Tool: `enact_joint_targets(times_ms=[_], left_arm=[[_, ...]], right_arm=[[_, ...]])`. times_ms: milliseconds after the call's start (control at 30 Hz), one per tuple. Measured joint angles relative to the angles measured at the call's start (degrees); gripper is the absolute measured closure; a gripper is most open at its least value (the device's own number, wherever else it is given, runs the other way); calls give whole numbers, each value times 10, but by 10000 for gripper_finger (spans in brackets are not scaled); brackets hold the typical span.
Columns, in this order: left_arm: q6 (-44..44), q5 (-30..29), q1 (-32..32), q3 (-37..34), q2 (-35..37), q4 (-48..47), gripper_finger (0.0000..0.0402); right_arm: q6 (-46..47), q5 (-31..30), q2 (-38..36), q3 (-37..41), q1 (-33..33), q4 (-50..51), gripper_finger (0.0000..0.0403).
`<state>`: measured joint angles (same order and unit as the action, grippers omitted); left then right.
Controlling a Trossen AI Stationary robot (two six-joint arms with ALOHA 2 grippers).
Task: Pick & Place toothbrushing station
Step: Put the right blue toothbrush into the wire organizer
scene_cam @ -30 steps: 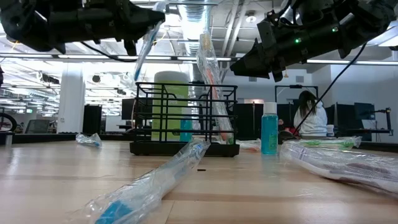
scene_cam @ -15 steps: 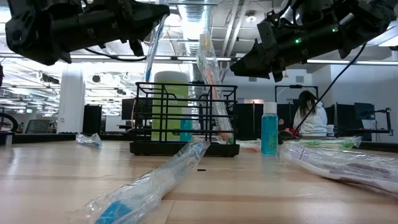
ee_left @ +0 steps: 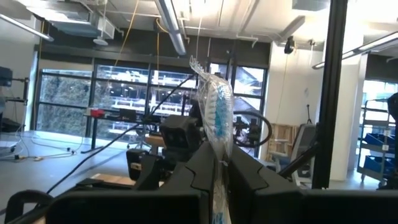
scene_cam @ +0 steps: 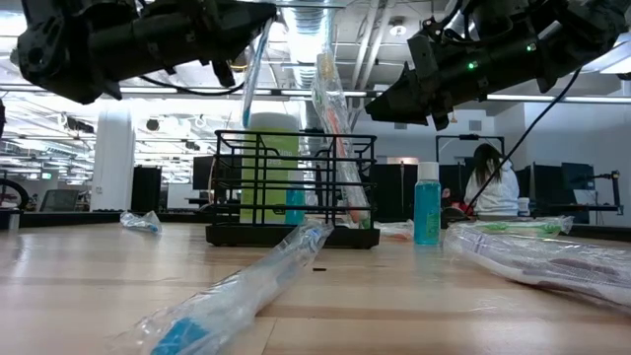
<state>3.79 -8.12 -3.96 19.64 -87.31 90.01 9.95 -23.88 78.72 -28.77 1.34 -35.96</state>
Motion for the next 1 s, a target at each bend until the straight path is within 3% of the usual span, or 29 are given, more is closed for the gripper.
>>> enact_joint_targets(times_ms=[367,867,1000], left_arm=[[-9,-23,-20,13,-47,-1,392],[-20,-30,-30,12,-56,-1,389],[-20,-56,-37,12,-79,-1,391]], right_arm=[[0,0,0,0,0,0,285],[1,0,0,0,0,0,285],[1,0,0,0,0,0,285]])
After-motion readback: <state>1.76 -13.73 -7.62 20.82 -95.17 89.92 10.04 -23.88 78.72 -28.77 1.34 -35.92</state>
